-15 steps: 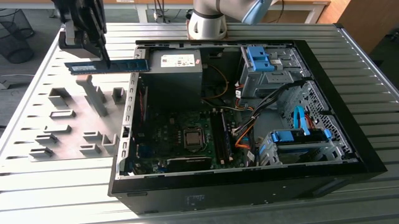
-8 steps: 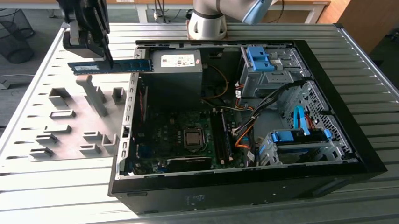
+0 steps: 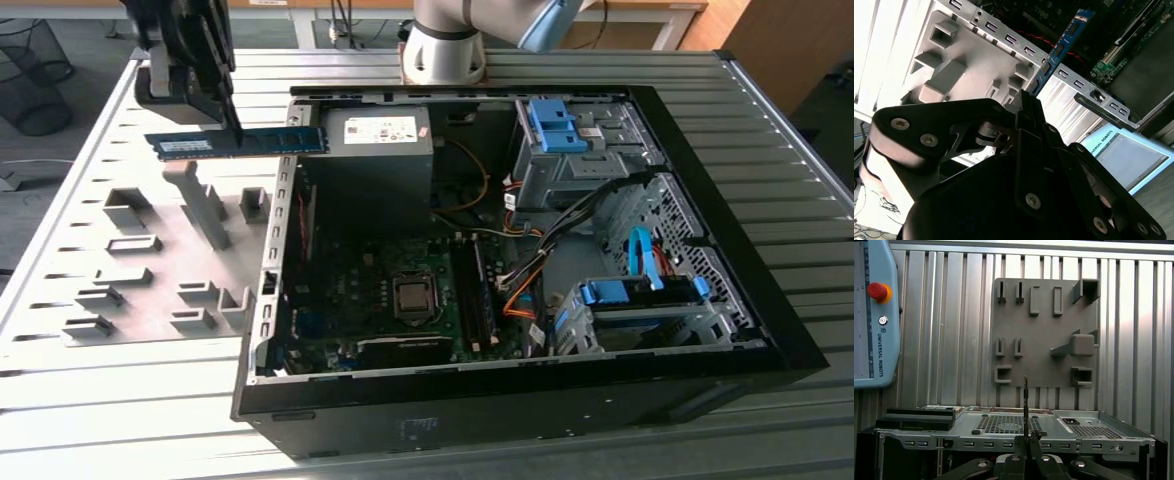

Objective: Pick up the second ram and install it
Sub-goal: 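Pick up the second ram and move it above second insertion slot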

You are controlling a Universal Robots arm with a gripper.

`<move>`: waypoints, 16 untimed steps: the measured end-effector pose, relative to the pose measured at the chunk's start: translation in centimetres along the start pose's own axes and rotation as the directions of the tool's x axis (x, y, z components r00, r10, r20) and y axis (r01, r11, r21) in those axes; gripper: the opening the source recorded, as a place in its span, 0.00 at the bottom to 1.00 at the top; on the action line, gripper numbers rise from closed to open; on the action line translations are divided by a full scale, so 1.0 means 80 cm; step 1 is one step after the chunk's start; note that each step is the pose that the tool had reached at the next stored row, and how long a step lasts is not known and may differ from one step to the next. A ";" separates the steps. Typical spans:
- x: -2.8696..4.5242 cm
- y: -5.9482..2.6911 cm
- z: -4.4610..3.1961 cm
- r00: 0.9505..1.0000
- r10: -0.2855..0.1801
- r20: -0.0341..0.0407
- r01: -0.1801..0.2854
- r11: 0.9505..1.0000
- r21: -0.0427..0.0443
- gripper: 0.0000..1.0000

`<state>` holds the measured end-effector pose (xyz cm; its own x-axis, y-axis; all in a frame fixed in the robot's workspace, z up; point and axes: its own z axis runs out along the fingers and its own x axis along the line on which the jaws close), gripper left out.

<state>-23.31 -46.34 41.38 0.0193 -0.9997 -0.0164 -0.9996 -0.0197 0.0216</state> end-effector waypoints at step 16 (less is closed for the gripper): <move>0.0006 -0.030 -0.0007 1.000 0.000 0.000 0.000 1.000 0.000 0.14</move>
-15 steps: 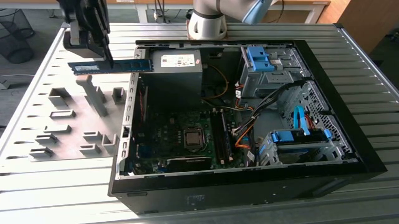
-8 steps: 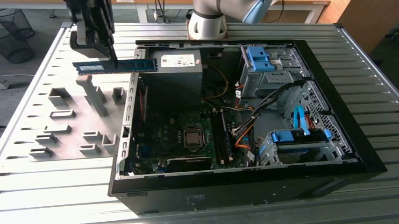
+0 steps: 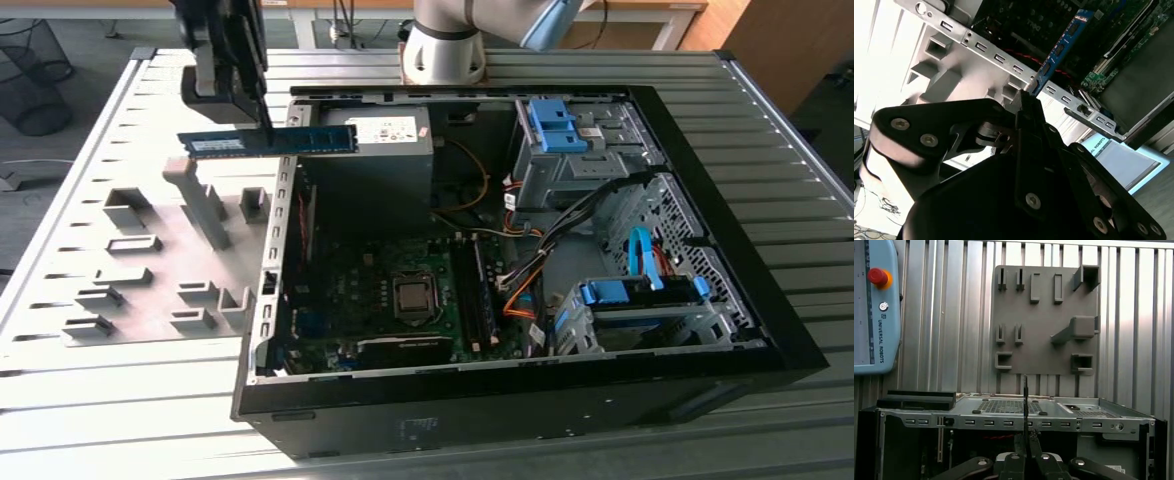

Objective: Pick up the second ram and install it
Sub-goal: 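Pick up the second ram and move it above second insertion slot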

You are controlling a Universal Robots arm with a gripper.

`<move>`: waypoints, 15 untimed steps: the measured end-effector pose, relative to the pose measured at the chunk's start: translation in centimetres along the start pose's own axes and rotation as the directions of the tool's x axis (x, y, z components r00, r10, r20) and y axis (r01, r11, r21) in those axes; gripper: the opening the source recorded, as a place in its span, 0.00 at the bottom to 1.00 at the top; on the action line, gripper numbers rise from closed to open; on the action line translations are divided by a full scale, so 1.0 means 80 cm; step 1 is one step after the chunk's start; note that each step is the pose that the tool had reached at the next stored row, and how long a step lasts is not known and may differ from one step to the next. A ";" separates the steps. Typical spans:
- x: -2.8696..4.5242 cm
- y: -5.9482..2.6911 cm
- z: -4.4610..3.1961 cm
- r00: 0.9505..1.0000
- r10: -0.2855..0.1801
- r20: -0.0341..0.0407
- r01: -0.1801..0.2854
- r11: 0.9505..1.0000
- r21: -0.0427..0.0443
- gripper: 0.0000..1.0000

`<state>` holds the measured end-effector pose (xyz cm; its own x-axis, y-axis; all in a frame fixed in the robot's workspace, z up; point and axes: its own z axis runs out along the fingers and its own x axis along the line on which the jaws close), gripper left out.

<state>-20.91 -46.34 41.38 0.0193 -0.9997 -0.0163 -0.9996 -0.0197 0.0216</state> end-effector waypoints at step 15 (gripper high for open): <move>0.0007 -0.037 -0.0008 1.000 0.000 0.000 0.000 1.000 0.000 0.14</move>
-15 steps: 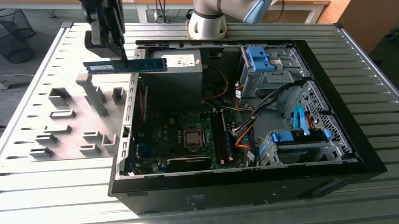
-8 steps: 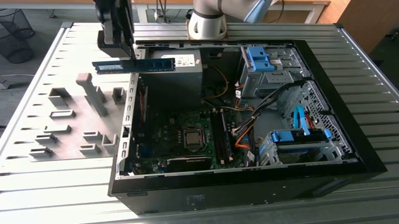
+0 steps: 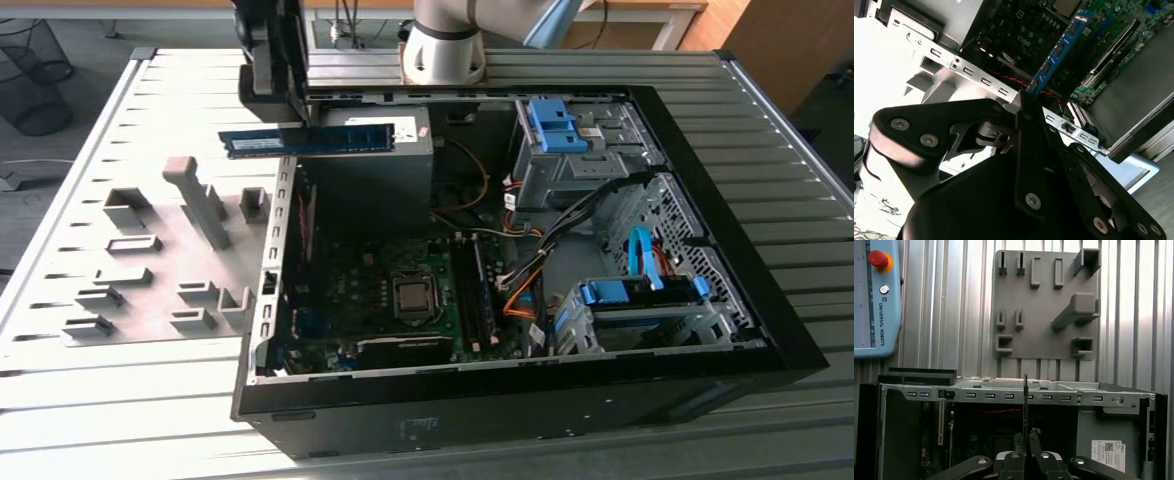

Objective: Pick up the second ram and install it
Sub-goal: 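Pick up the second ram and move it above second insertion slot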

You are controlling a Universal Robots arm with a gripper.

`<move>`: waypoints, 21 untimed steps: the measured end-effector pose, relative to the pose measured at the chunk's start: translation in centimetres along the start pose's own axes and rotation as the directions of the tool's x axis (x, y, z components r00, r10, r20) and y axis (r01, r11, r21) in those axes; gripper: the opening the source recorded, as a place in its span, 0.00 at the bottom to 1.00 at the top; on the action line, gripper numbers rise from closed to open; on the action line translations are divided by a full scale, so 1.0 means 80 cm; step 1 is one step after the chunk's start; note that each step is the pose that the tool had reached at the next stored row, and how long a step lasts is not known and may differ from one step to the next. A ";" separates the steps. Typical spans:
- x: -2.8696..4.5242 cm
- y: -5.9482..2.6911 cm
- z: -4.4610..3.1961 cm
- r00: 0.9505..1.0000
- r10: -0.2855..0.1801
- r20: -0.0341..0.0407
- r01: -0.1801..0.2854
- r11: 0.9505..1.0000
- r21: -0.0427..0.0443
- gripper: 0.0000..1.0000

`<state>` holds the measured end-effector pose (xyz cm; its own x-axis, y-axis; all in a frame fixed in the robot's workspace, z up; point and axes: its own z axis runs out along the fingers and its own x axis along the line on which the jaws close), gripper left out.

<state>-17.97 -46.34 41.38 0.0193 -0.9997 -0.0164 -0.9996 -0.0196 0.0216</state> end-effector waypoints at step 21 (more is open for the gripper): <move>0.0013 -0.072 -0.0016 1.000 0.001 0.000 -0.001 1.000 0.000 0.14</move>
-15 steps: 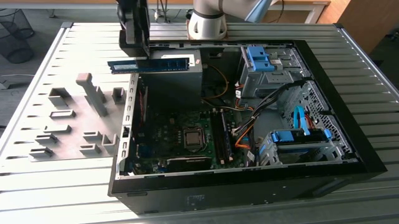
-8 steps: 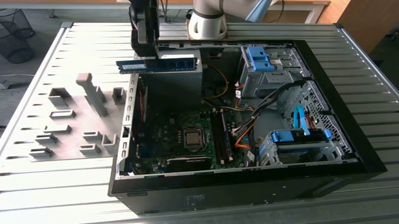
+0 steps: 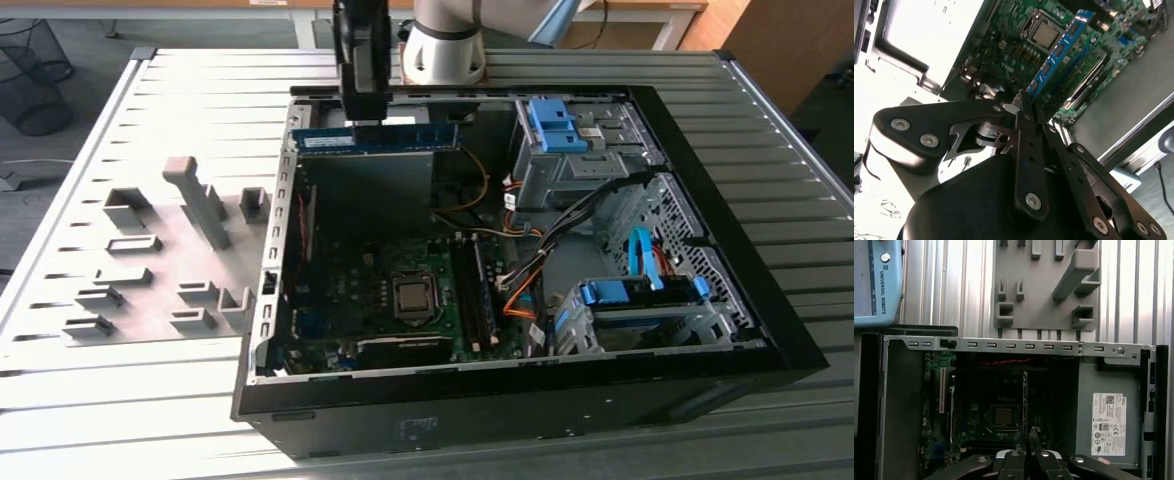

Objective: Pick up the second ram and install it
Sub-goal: 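Pick up the second ram and move it above second insertion slot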

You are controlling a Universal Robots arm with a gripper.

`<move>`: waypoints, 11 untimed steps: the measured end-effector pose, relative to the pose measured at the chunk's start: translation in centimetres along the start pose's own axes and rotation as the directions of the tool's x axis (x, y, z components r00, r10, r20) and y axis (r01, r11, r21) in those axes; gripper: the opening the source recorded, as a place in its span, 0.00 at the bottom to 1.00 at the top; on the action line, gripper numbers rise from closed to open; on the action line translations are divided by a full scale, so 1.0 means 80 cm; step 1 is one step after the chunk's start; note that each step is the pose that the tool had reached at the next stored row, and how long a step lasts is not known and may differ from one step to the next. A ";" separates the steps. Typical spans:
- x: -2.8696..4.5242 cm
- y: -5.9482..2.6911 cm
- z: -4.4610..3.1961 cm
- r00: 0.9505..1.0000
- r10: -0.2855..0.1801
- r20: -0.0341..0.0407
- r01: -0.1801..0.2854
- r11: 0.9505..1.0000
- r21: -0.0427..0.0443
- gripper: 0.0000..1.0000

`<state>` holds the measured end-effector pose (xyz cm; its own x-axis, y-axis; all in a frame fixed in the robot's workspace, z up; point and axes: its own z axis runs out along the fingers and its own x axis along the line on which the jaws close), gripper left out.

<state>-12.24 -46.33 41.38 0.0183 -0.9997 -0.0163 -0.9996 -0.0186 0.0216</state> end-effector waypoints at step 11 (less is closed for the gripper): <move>0.0000 -0.034 0.0000 1.000 0.015 0.000 -0.015 1.000 0.000 0.14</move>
<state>-9.49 -46.29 41.32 0.0036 -0.9999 -0.0163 -0.9998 -0.0039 0.0217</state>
